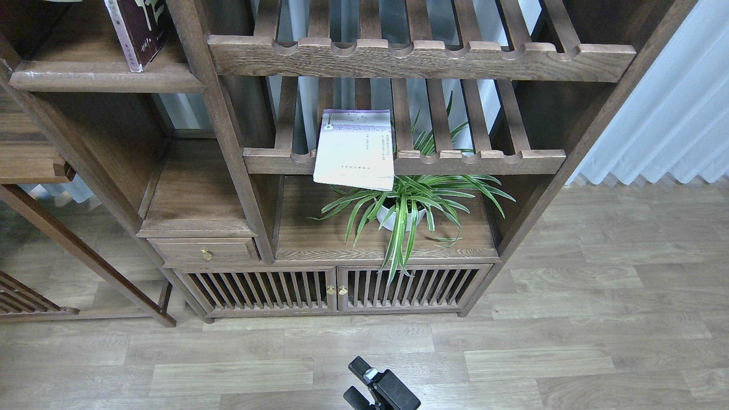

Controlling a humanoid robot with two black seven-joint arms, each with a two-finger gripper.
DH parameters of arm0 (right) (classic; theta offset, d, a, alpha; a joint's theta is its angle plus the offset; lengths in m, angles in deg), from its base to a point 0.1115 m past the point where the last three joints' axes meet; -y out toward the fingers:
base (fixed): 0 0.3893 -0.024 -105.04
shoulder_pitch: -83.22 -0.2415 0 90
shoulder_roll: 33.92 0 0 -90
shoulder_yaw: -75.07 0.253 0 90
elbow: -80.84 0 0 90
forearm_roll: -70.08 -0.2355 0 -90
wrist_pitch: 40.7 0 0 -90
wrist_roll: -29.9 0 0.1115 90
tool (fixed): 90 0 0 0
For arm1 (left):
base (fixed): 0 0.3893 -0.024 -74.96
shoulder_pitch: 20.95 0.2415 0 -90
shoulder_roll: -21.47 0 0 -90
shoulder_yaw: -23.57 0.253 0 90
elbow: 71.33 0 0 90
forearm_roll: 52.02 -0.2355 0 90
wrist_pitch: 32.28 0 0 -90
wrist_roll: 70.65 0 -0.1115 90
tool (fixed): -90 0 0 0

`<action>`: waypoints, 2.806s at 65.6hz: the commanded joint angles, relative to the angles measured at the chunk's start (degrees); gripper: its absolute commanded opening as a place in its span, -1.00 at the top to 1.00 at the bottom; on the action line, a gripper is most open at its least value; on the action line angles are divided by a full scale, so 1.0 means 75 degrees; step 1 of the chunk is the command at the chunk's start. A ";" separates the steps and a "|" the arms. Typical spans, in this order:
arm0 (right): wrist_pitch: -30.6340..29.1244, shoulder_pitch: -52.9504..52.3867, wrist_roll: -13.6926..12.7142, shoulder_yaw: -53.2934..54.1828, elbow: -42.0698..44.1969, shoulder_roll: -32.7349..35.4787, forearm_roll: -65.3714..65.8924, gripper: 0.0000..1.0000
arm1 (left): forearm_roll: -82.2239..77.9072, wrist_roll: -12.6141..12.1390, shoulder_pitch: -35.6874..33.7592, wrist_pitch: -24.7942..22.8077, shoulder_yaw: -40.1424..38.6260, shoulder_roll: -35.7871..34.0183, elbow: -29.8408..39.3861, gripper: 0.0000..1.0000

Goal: Organize books on shelf
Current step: 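Place the red book on the side shelf with the left gripper, then reach the right gripper to the white booklet on the middle shelf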

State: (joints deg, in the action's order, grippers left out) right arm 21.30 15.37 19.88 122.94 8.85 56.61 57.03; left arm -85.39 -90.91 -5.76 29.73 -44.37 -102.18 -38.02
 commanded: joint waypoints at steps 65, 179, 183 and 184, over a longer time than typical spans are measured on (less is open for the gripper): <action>0.0000 -0.0070 0.0140 0.0203 0.0024 -0.0047 -0.0019 -0.99 | 0.2058 0.0135 0.1924 -0.0001 0.0445 -0.0622 0.1791 -0.07; 0.0639 -0.4979 0.1265 0.0344 0.2754 -0.0071 -0.0031 -0.99 | 0.3254 0.0170 1.0421 -0.0001 -0.2321 0.1311 0.5215 -0.45; 0.0804 -0.5250 0.1371 0.0344 0.2907 -0.0071 -0.0042 -0.99 | 0.3254 0.0170 1.0480 -0.0001 -0.2403 0.1311 0.5156 -0.46; 0.0815 -0.5296 0.1382 0.0344 0.2930 -0.0071 -0.0054 -0.99 | 0.3254 0.0170 1.0491 -0.0001 -0.2403 0.1311 0.5144 -0.46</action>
State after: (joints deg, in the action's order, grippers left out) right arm 24.29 -19.97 28.15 125.77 28.65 56.08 56.83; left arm -60.89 -89.60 72.11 29.72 -61.29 -92.39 1.19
